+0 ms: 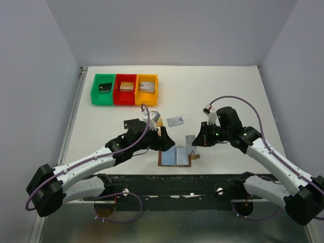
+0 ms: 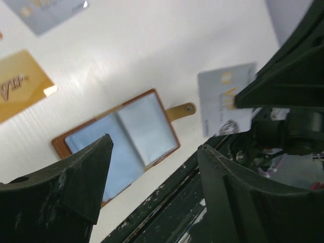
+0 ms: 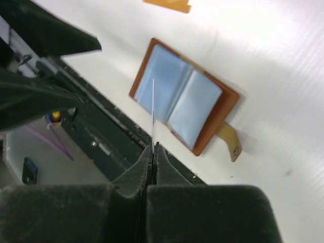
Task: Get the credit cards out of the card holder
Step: Place the credit card at the center of the board.
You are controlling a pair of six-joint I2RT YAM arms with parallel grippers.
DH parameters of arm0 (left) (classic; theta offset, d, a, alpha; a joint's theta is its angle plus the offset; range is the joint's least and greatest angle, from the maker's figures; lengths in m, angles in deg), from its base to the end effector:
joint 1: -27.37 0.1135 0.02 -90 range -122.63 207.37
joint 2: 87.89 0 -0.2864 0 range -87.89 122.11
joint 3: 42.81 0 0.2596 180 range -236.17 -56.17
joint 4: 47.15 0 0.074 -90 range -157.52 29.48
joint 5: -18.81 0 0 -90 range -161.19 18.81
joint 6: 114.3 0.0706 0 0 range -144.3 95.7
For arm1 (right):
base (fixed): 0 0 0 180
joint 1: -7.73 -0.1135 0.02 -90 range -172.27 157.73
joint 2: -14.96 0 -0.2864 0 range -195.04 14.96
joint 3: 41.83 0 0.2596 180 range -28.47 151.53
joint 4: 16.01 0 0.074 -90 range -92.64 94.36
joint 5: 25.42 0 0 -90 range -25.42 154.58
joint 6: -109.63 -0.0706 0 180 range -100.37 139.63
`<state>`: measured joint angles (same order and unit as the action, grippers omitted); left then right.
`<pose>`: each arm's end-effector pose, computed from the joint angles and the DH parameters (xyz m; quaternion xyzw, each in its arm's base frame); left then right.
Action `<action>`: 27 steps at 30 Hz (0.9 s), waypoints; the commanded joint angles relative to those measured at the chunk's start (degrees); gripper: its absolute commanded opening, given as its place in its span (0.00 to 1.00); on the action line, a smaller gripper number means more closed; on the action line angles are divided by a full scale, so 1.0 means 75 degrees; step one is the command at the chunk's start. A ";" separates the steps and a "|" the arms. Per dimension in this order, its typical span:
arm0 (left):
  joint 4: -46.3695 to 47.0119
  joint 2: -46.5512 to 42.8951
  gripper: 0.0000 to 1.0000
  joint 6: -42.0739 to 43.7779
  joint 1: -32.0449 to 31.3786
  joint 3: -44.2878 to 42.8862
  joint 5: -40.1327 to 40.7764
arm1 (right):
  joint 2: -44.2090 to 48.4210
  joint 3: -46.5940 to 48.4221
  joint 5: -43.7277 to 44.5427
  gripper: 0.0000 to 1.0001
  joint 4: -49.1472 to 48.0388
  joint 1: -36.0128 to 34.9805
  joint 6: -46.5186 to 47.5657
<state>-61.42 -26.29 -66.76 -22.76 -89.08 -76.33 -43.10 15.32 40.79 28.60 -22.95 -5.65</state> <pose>0.1616 -0.2033 0.2255 0.0803 0.8600 -0.3900 0.3192 0.1791 0.1394 0.2535 -0.1206 0.9011 0.3422 0.2376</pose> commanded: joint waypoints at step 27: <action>0.2547 -0.0902 0.38 0.0493 0.0555 -0.0171 -0.6919 | -0.0555 0.2059 -0.3403 0.00 0.1470 -0.2109 0.2327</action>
<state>-44.27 -34.13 -63.42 -17.14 -88.44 -124.03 -46.58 28.48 13.29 36.36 -37.72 9.82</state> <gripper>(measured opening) 0.472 0.010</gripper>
